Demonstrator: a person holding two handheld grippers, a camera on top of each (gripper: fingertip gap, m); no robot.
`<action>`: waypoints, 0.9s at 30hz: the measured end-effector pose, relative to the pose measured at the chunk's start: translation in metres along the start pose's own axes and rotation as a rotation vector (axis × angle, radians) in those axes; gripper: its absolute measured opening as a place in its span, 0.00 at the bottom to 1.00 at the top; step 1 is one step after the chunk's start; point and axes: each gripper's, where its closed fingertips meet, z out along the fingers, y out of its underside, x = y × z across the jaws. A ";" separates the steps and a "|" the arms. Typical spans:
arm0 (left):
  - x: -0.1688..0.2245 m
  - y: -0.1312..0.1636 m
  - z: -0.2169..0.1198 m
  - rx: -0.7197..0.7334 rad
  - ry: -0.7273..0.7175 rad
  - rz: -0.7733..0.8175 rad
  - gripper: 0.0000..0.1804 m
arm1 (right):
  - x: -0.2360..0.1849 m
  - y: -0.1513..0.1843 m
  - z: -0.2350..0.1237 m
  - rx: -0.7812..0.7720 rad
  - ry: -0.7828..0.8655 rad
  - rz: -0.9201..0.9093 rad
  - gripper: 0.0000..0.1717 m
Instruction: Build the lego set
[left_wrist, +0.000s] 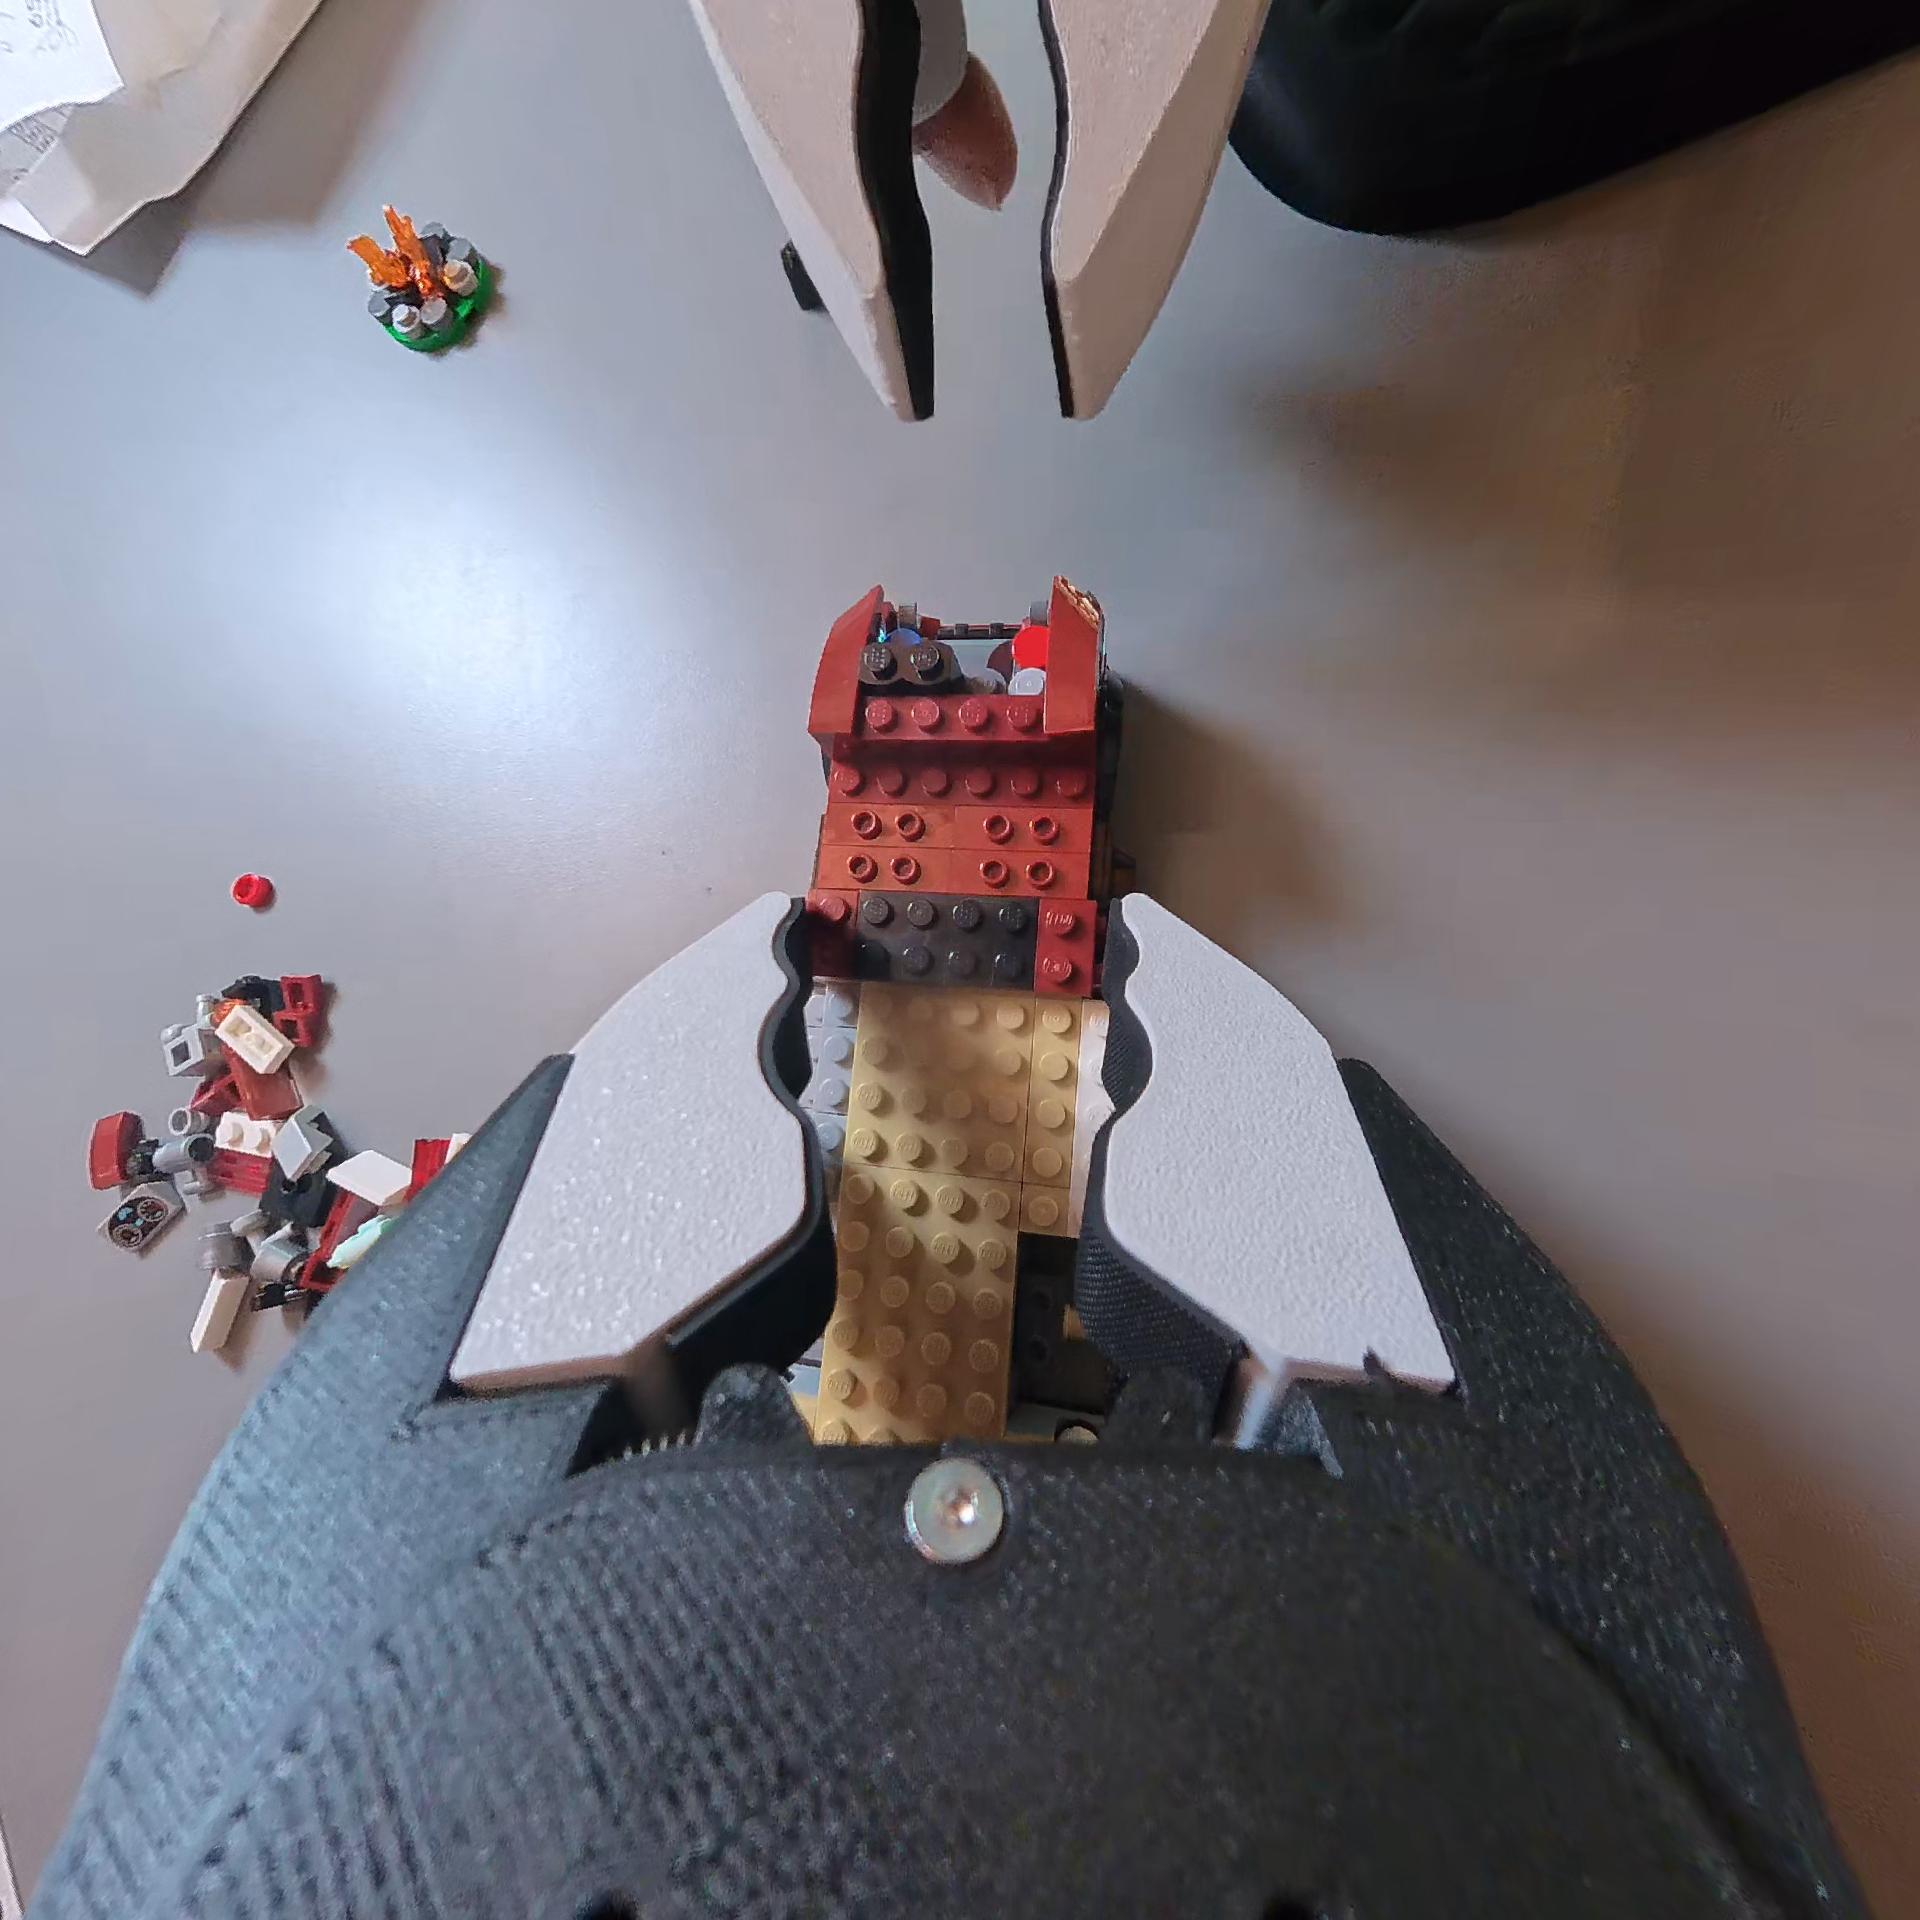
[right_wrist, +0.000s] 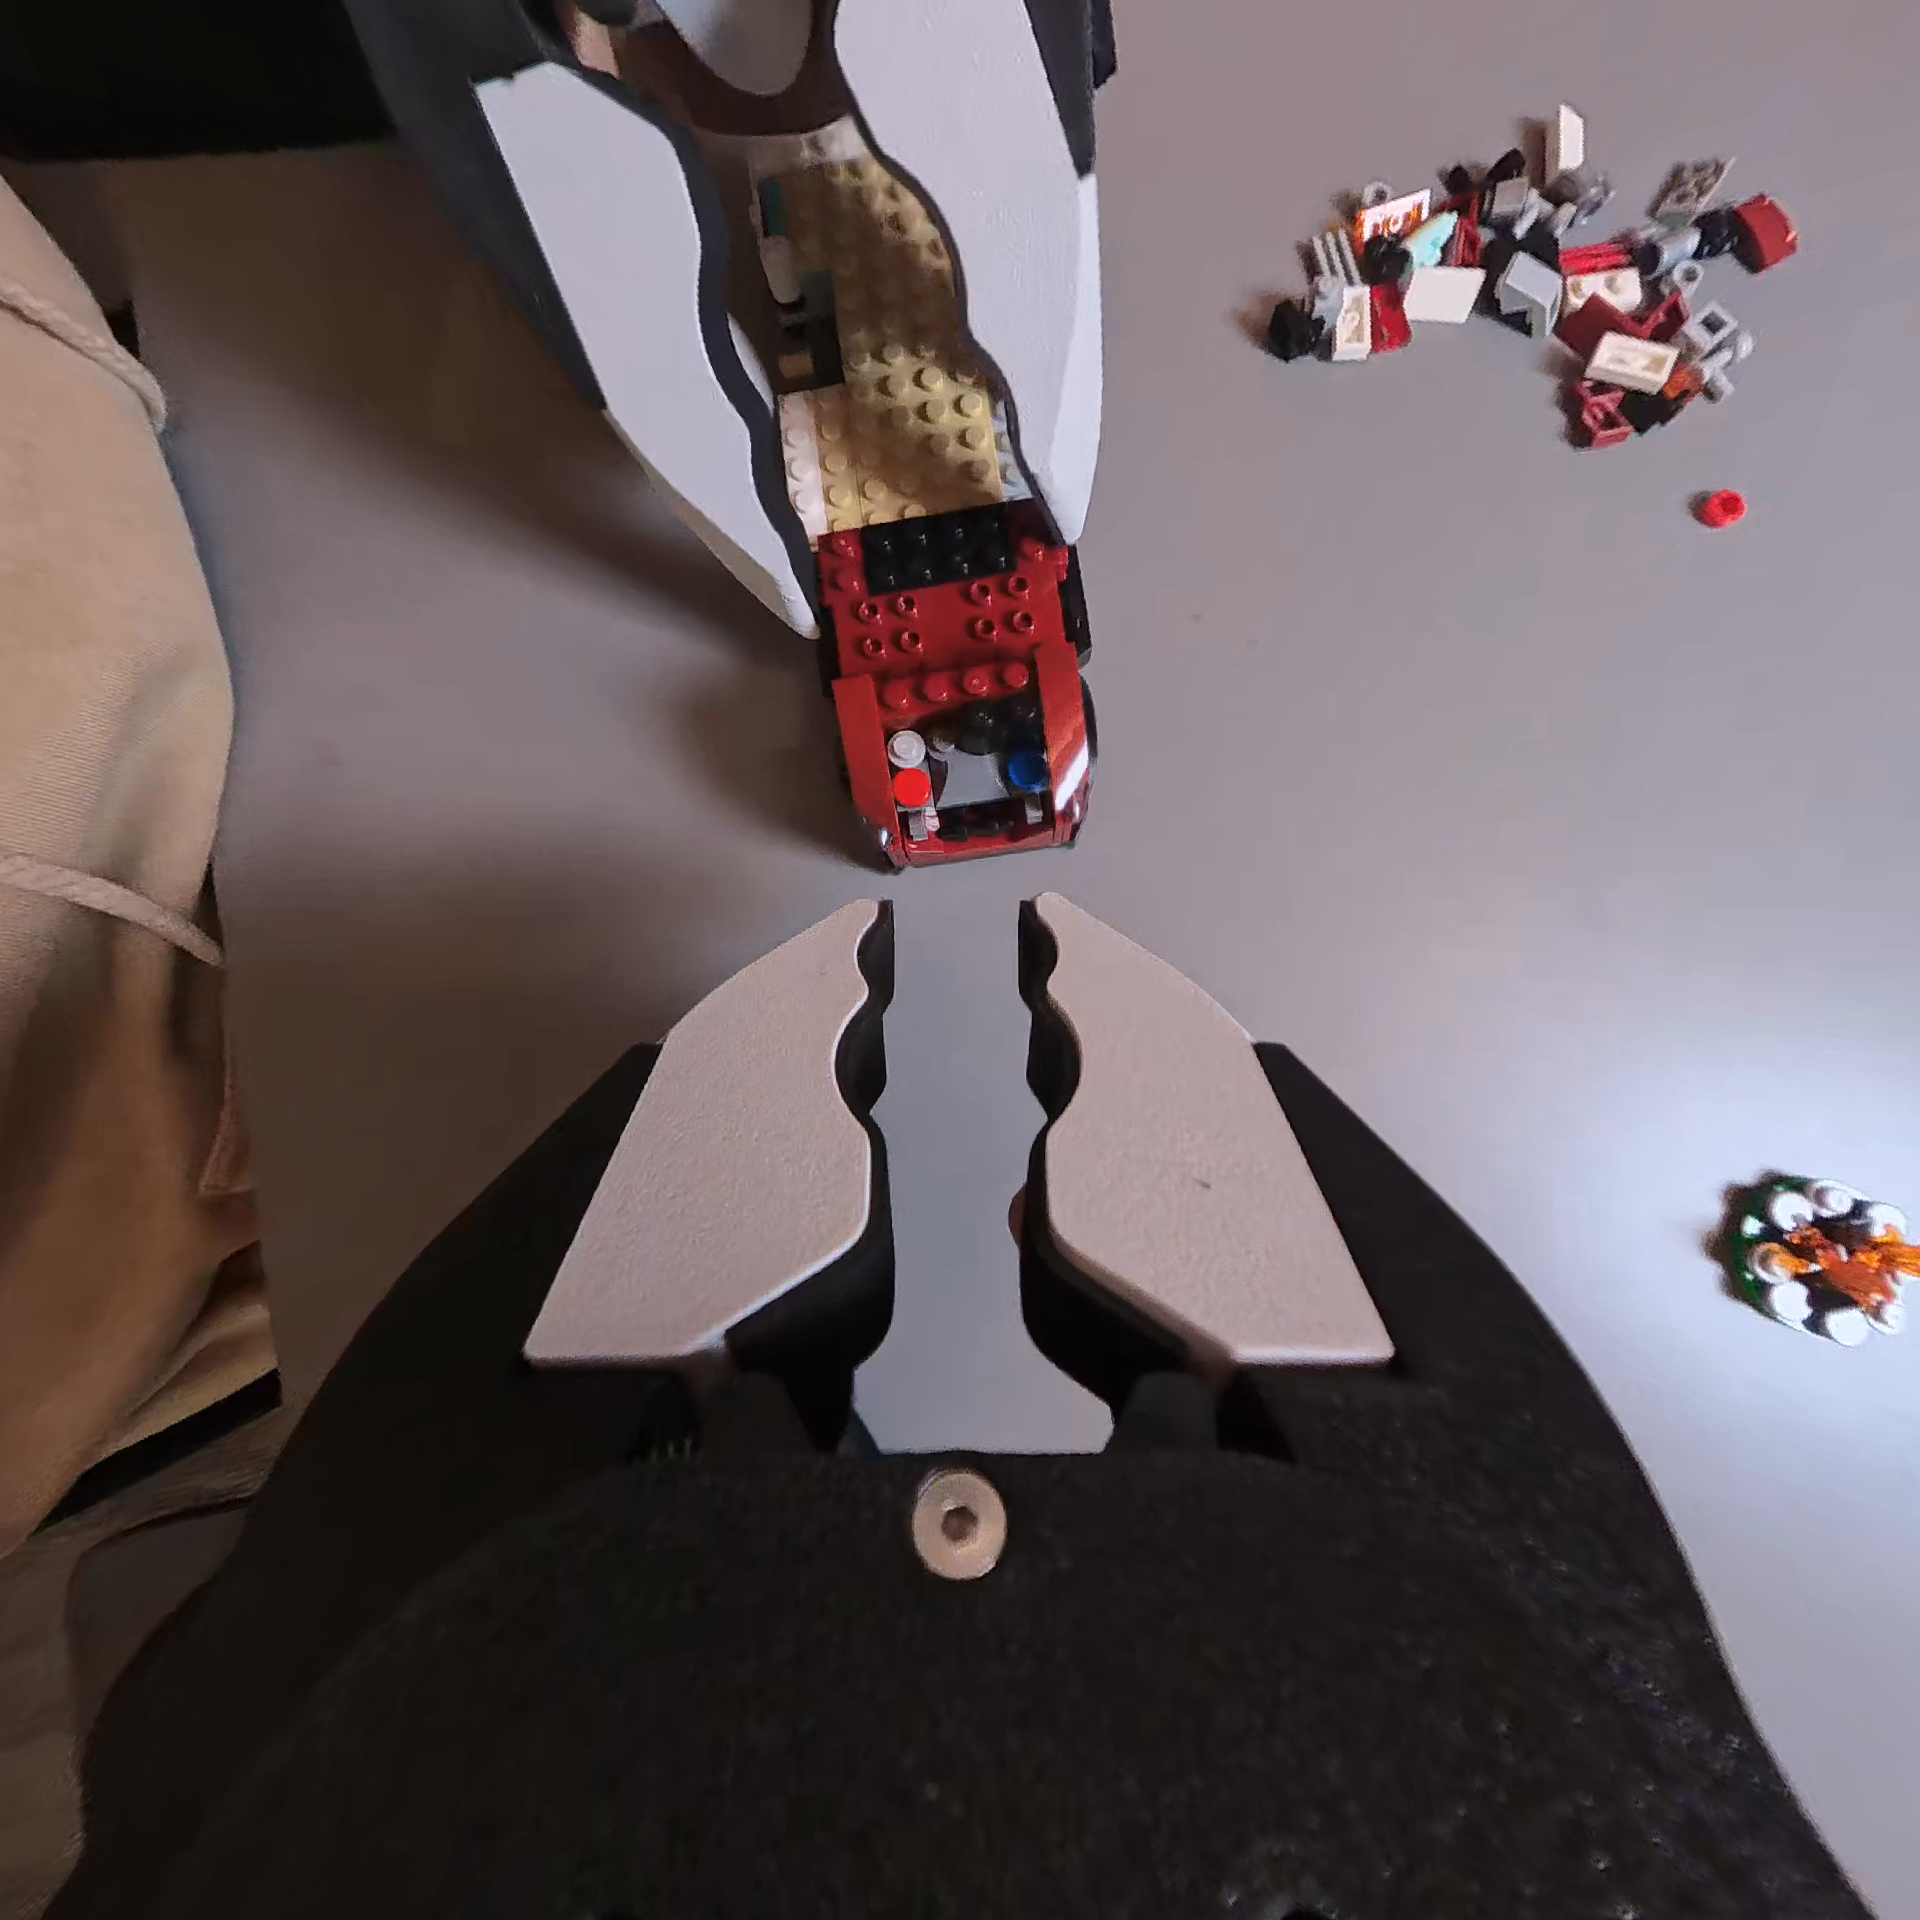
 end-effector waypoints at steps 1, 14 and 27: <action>0.000 0.000 0.000 0.002 0.001 0.002 0.30 | 0.000 -0.003 0.001 0.025 0.002 -0.006 0.13; 0.000 -0.001 0.001 0.004 0.007 0.000 0.30 | 0.001 -0.029 0.030 0.073 -0.032 -0.054 0.23; 0.000 -0.001 0.002 0.007 0.009 0.000 0.30 | 0.000 -0.029 0.032 -0.037 -0.002 -0.108 0.17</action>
